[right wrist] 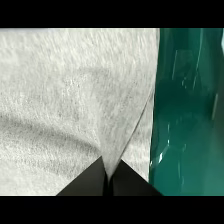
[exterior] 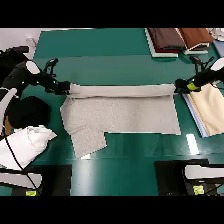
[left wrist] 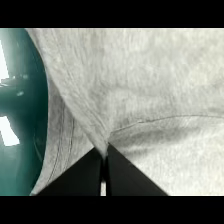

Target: Fold the shirts.

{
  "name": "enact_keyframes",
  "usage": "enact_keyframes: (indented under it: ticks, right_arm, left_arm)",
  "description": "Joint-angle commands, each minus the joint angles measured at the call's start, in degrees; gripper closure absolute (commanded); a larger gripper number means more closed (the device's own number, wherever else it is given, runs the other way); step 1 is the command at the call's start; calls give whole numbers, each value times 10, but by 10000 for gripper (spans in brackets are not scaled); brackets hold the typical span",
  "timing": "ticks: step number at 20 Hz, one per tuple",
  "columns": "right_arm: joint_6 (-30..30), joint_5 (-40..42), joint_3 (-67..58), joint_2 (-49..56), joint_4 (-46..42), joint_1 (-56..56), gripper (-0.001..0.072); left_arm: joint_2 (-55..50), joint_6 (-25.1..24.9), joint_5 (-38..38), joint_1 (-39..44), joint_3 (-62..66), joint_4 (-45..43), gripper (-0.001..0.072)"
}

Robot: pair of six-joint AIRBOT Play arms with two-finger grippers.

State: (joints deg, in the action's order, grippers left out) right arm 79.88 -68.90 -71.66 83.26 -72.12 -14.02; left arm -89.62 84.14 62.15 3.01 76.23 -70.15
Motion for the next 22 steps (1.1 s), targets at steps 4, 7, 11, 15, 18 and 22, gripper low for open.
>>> enact_keyframes:
  ticks: [4, 7, 11, 15, 18, 22]
  right_arm:
    - [1, 24, 42, -20, -9, 1, 256]
    - [0, -2, 40, -54, -10, 1, 259]
    - [0, -1, 97, -153, -10, -2, 260]
    - [0, 10, 136, -219, -9, -1, 260]
    - [0, 10, 139, -236, -9, -1, 260]
    - [0, 2, 139, -240, 8, -1, 260]
  left_arm:
    - [1, 7, 21, -1, -15, -3, 151]
    - [44, 12, 69, -1, -13, -35, 166]
    - [183, 42, 87, -1, -138, -67, 166]
    - [314, 60, 88, -1, -324, -37, 166]
    - [348, 57, 60, 0, -416, 45, 166]
    - [349, 42, -40, 68, -474, 96, 167]
